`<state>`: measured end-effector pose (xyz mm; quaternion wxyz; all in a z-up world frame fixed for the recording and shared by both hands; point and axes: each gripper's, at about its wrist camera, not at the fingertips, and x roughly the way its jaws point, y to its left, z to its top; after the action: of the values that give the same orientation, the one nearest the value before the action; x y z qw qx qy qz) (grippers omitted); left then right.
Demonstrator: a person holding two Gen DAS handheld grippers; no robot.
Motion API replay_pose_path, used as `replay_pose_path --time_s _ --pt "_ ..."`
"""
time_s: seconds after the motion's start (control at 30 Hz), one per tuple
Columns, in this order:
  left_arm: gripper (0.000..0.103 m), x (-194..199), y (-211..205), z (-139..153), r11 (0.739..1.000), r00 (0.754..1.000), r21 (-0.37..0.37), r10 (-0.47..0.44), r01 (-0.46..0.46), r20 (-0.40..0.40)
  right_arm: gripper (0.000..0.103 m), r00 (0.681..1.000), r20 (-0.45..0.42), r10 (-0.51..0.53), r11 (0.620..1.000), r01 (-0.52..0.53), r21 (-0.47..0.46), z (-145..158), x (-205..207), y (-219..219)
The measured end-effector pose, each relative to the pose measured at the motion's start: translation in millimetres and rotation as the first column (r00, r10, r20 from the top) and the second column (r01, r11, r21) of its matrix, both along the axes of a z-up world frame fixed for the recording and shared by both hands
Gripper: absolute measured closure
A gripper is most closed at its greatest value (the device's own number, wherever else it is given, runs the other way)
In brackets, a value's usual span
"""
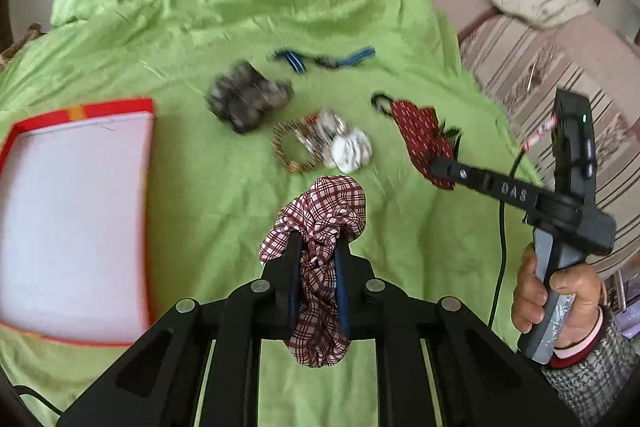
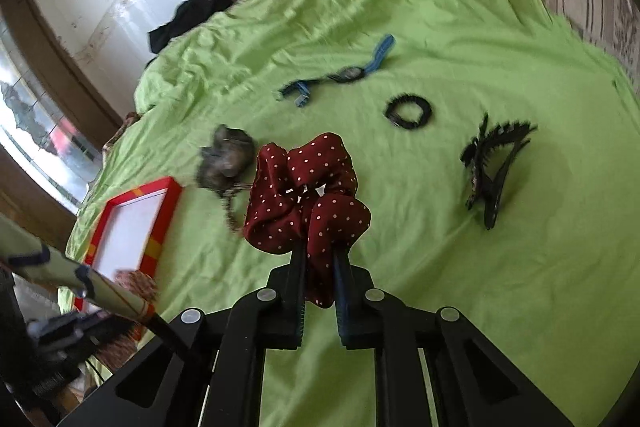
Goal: Organize jewelry
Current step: 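Carry both scrunchies into the red-rimmed white tray and open both tools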
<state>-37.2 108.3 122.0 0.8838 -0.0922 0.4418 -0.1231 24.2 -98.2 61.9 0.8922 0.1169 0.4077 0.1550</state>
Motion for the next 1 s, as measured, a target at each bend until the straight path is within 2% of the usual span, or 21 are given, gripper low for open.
replay_pose_path --time_s 0.1,0.2,0.4,0.5,0.7,0.77,0.93,1.0 --pt "0.089 -14 40 21 0.998 0.998 0.007 0.058 -0.059 0.028 0.090 0.999 0.013 0.047 0.999 -0.047 0.000 15 -12 20" --pt "0.089 -19 85 32 0.987 0.989 0.062 0.143 -0.146 0.043 0.090 0.994 0.013 0.110 0.994 -0.109 -0.004 25 -20 54" --pt "0.088 -5 165 21 0.950 0.964 0.172 0.264 -0.261 0.007 0.090 0.966 -0.005 0.257 0.966 -0.257 -0.024 30 -25 148" --pt "0.088 13 202 9 0.924 0.946 0.214 0.324 -0.316 -0.004 0.090 0.946 -0.031 0.322 0.945 -0.324 -0.048 20 -14 203" --pt "0.088 54 269 -25 0.898 0.912 0.214 0.406 -0.384 -0.067 0.090 0.922 -0.107 0.373 0.923 -0.380 -0.064 -16 26 288" --pt "0.087 67 285 -34 0.889 0.905 0.237 0.419 -0.392 -0.073 0.090 0.922 -0.126 0.365 0.924 -0.375 -0.067 -28 42 308" --pt "0.085 91 307 -49 0.889 0.900 0.231 0.426 -0.397 -0.095 0.089 0.924 -0.157 0.348 0.931 -0.361 -0.056 -48 72 338" --pt "0.077 98 312 -53 0.882 0.895 0.237 0.437 -0.407 -0.091 0.082 0.926 -0.160 0.342 0.932 -0.356 -0.068 -53 80 348"
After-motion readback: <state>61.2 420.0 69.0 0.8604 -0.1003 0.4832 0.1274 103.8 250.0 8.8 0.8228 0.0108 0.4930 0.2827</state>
